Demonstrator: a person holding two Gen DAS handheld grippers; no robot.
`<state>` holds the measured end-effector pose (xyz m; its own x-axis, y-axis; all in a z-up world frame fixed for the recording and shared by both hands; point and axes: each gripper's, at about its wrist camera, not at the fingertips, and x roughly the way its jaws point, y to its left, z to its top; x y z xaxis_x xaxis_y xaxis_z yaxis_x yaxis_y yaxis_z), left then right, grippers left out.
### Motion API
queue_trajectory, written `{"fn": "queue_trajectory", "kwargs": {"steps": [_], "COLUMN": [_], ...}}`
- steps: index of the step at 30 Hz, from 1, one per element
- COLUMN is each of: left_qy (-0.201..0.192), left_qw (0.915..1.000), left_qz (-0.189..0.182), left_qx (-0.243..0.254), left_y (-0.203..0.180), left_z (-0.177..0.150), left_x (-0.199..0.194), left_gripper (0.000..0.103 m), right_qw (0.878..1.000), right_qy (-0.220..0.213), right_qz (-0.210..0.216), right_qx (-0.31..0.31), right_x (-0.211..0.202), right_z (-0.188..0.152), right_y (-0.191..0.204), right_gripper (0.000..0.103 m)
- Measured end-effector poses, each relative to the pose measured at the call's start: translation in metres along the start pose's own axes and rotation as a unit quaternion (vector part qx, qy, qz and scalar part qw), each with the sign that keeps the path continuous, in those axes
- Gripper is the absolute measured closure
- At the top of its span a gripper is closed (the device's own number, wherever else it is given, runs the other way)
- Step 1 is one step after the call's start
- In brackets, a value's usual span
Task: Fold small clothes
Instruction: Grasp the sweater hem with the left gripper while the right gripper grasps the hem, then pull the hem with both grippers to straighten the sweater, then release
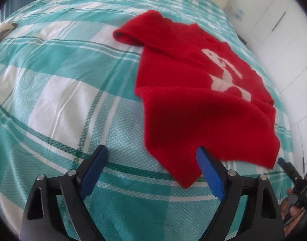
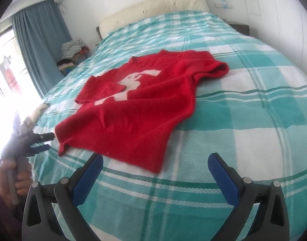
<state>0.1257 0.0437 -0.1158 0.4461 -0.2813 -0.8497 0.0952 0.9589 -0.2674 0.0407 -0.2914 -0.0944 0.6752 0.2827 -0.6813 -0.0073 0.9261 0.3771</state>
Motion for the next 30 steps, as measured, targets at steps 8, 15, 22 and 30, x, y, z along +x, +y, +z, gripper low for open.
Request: {"fn": "queue_trajectory", "kwargs": {"steps": [8, 15, 22, 30], "left_qy": [0.001, 0.051, 0.055, 0.042], "left_qw": [0.9970, 0.9928, 0.9952, 0.9911], "left_qz": [-0.075, -0.092, -0.074, -0.125], "left_qx": [0.016, 0.057, 0.033, 0.018], "left_y": [0.001, 0.020, 0.036, 0.034], "left_z": [0.001, -0.016, -0.035, -0.037], "left_x": [-0.032, -0.061, -0.044, -0.052], "left_gripper": [0.095, 0.100, 0.100, 0.039], "right_qw": [0.996, 0.989, 0.990, 0.991], "right_qy": [0.059, 0.102, 0.121, 0.096], "right_qz": [0.051, 0.095, 0.040, 0.054], "right_qx": [0.031, 0.056, 0.067, 0.078], "right_x": [0.022, -0.039, -0.003, -0.011], "right_z": [0.008, -0.007, -0.037, -0.036], "right_y": [-0.002, 0.001, -0.016, -0.018], "right_gripper": [0.099, 0.099, 0.098, 0.076]}}
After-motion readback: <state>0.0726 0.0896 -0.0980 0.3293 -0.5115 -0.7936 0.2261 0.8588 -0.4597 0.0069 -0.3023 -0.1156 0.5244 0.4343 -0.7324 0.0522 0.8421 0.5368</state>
